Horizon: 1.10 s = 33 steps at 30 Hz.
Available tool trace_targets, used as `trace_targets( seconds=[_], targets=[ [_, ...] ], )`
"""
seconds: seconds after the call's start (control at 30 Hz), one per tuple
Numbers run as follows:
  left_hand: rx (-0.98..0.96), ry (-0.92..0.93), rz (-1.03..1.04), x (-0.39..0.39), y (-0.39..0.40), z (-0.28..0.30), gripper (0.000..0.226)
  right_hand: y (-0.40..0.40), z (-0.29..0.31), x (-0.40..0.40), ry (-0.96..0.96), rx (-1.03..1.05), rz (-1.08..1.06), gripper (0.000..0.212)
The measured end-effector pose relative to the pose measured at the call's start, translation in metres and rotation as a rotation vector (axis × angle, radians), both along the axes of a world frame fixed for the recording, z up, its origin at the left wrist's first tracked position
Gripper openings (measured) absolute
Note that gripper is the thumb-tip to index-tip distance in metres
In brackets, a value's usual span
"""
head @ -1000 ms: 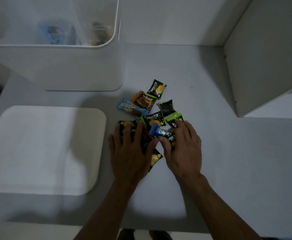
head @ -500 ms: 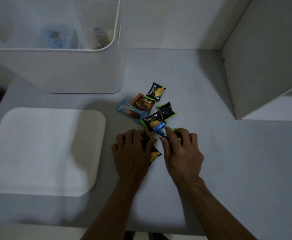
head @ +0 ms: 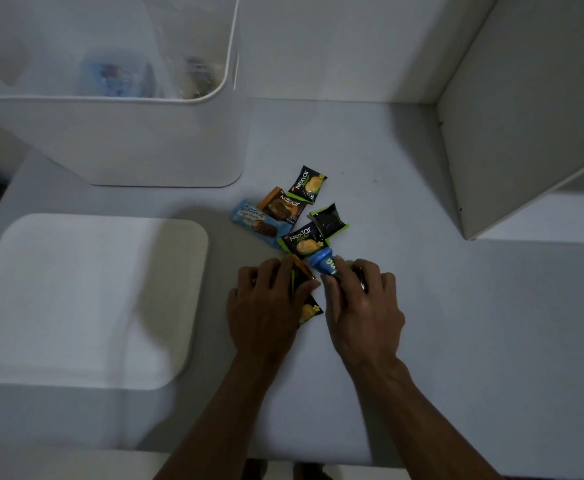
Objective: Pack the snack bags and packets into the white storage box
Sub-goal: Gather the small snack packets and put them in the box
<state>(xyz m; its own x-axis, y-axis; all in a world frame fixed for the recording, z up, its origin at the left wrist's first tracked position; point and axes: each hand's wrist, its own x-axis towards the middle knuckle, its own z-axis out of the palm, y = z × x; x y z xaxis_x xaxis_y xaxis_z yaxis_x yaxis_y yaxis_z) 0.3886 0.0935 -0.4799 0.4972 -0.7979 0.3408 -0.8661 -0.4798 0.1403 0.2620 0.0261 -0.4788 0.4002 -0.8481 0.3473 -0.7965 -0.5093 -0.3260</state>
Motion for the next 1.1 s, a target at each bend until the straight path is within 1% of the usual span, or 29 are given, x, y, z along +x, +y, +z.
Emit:
trace_targets(
  seconds=[0.07, 0.2, 0.33, 0.47, 0.6, 0.73, 0.9, 1.0, 1.1],
  targets=[
    [0.002, 0.006, 0.012, -0.003, -0.003, 0.001, 0.047, 0.001, 0.000, -0.001, -0.021, -0.003, 0.000, 0.031],
    [0.000, 0.074, 0.007, -0.006, -0.008, 0.000, 0.050, 0.001, -0.002, -0.002, -0.050, 0.007, 0.006, 0.031],
    [-0.020, 0.062, -0.031, -0.005, -0.006, -0.002, 0.046, 0.000, 0.001, -0.001, -0.087, 0.006, -0.008, 0.030],
    [-0.044, 0.092, -0.024, -0.005, -0.004, -0.006, 0.041, -0.002, 0.005, -0.001, -0.113, 0.040, -0.026, 0.031],
    [-0.116, 0.213, 0.037, -0.006, -0.005, 0.008, 0.037, -0.005, 0.017, -0.005, -0.170, 0.075, -0.049, 0.029],
    [-0.237, 0.342, 0.100, -0.003, -0.012, 0.048, 0.036, -0.011, 0.046, -0.006, -0.229, 0.105, -0.083, 0.030],
    [-0.433, 0.450, 0.107, 0.010, -0.023, 0.131, 0.034, -0.023, 0.109, 0.013, -0.345, 0.138, -0.099, 0.032],
    [-0.548, 0.454, 0.115, 0.029, -0.029, 0.180, 0.034, -0.033, 0.157, 0.039, -0.420, 0.124, -0.074, 0.033],
    [-0.656, 0.394, 0.108, 0.062, -0.032, 0.223, 0.027, -0.042, 0.205, 0.081, -0.493, 0.114, -0.026, 0.033]
  ],
)
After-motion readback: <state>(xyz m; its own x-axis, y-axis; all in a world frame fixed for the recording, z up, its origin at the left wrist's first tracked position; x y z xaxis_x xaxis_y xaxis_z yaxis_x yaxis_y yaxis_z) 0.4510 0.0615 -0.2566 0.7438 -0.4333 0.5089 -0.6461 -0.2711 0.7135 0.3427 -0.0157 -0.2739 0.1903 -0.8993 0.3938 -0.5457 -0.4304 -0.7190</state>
